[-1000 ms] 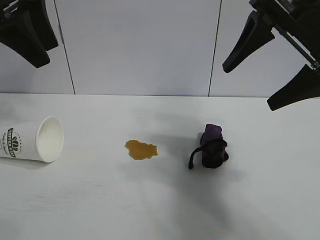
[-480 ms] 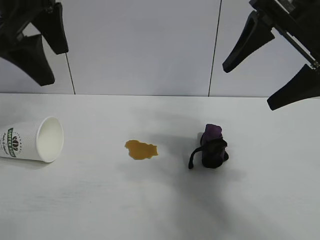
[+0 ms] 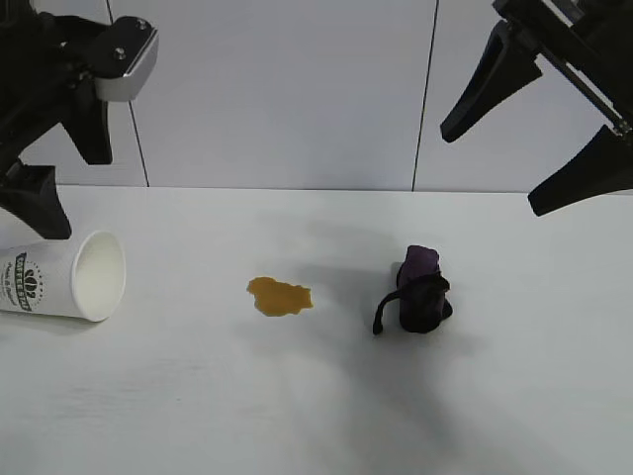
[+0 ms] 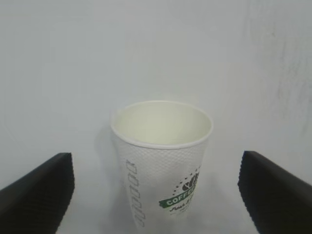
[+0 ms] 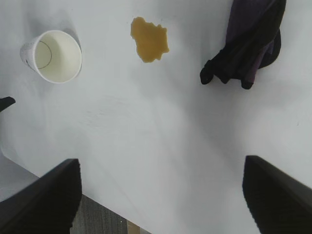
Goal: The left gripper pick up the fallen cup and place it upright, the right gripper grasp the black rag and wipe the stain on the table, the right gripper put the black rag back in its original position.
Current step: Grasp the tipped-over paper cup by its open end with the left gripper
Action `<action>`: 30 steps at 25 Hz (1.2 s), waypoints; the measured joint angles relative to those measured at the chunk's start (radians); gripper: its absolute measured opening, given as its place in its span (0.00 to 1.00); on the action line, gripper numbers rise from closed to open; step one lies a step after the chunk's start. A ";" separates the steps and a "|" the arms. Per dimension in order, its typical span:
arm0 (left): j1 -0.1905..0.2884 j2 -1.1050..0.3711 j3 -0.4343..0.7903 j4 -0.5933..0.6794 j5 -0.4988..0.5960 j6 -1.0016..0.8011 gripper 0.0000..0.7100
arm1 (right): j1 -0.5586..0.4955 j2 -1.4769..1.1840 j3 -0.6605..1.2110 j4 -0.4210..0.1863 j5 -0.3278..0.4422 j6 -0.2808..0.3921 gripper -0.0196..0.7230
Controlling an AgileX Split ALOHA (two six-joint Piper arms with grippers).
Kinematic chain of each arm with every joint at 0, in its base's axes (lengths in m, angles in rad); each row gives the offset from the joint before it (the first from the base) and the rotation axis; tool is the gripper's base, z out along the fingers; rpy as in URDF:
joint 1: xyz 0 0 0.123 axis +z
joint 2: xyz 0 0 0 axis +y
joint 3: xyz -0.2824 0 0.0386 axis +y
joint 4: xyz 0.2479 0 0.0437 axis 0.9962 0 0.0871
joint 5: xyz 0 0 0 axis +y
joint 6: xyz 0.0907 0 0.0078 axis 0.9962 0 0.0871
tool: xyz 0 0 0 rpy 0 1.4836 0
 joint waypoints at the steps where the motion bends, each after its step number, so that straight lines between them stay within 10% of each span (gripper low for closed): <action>1: 0.000 0.017 0.000 0.003 0.000 0.000 0.93 | 0.000 0.000 0.000 0.000 0.000 0.000 0.86; 30: 0.000 0.237 0.001 0.200 -0.118 0.000 0.93 | 0.000 0.000 0.000 -0.015 -0.005 0.000 0.86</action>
